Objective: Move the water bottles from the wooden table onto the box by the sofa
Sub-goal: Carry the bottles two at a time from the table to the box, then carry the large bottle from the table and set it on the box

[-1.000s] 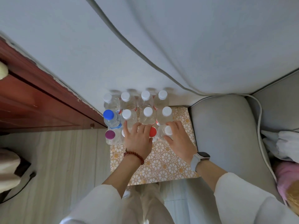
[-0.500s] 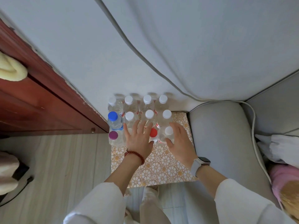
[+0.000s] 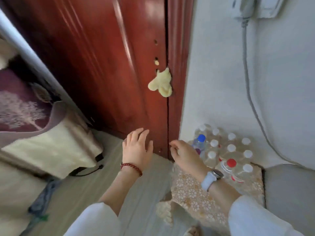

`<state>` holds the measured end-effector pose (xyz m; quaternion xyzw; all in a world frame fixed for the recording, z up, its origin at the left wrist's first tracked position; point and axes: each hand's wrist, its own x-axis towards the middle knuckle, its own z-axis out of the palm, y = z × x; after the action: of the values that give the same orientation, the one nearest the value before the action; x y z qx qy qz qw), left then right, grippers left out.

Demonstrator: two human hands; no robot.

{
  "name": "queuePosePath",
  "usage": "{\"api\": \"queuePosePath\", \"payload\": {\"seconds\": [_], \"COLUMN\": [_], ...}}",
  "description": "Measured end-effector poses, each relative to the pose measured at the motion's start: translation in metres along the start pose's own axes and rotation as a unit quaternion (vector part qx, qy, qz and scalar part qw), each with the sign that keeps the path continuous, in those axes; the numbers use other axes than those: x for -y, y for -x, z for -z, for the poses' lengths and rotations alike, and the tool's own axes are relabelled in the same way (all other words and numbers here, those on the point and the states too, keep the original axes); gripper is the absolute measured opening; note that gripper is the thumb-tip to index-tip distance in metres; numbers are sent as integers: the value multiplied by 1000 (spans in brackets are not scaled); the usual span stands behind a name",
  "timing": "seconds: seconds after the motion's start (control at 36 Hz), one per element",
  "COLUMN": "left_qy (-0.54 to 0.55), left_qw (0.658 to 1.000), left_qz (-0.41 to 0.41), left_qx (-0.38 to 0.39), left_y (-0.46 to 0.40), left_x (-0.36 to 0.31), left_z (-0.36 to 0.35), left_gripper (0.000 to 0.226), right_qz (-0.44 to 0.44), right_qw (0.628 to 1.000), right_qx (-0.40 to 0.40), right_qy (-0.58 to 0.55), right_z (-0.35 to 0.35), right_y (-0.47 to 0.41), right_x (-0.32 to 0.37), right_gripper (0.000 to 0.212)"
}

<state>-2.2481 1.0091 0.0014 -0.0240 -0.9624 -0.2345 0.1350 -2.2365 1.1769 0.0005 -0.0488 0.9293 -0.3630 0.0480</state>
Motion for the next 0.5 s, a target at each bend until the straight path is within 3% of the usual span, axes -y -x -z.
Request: {"api": "queuePosePath", "payload": {"seconds": [0.14,0.25,0.36,0.5], "left_qy": [-62,-112,-149,-173], "left_qw": [988,958,902,811], "left_qz": [100,203,338,474], "left_qx": [-97,-172,-224,-297], "left_y": [81,193,331,491], "left_x": [122,217,297,357], "left_z": [153,266,360,439], "left_gripper": [34,35,43,36], "right_qz": [131,240,339,449], "right_qw": [989,959,908,823], "right_qx": [64,150,245,348], "right_qy": [-37,-33,-23,4], "right_z": [-89,-179,-273,-368], "right_y": [32,88,162,266], "right_x": [162,290,410,526], "right_gripper": [25,28,27,27]}}
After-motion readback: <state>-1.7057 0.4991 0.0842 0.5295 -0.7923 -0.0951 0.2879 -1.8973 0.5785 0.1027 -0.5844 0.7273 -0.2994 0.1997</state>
